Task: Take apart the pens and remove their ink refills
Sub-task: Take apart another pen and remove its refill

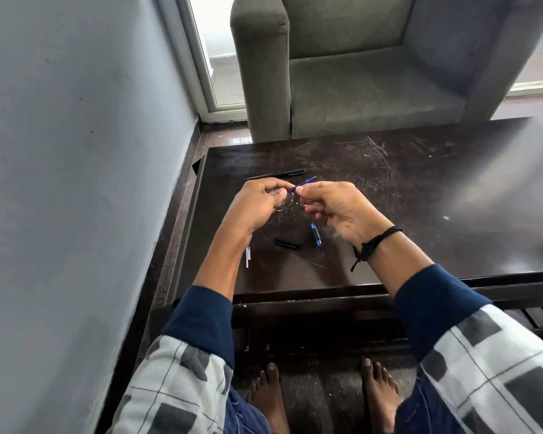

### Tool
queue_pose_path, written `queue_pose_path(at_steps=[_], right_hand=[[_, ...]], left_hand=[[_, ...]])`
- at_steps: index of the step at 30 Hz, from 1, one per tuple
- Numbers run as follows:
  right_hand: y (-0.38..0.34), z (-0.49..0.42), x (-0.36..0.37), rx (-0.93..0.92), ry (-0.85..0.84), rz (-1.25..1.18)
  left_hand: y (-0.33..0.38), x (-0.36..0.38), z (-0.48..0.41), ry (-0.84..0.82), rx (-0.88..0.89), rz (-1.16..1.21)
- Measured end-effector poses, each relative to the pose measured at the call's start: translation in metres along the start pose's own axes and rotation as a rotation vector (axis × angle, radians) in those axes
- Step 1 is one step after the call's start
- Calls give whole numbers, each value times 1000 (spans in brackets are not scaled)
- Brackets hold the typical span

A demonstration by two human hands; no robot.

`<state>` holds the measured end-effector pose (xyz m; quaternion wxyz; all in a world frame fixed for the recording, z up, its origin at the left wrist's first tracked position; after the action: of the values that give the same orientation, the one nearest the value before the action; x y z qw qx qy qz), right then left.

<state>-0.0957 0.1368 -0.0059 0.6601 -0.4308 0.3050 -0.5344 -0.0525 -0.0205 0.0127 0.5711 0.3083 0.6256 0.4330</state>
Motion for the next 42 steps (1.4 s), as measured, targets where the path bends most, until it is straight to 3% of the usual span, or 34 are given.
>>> queue_pose_path(at_steps=[9, 13, 16, 26, 32, 36, 39, 42], right_hand=[[-6, 5, -5, 42, 58, -188], [-18, 1, -24, -33, 164, -304], [-21, 2, -31, -82, 194, -287], [-14, 6, -8, -111, 68, -281], [-30, 6, -32, -175, 208, -344], [-40, 1, -64, -236, 349, -61], [-42, -5, -84, -258, 471, 381], [-38, -5, -90, -143, 515, 790]], left_hand=[[-1, 5, -1, 3, 0, 8], [2, 4, 3, 3, -2, 4], [5, 6, 5, -8, 5, 0], [4, 9, 4, 0, -8, -6], [5, 6, 5, -1, -13, -6], [6, 2, 6, 11, -10, -6], [5, 2, 5, 12, -2, -9], [3, 1, 4, 25, -9, -7]])
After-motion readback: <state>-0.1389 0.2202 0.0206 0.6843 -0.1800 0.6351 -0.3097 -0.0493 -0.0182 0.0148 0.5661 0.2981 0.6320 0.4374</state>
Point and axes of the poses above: each hand's wrist, its own z-axis away from the middle knuckle, its own x-axis out of the palm, y = z × x, the point moved 4 cm from there along -z, towards the middle knuckle, and after that the axes turned 4 degrees about x, right-handed, at the moved point
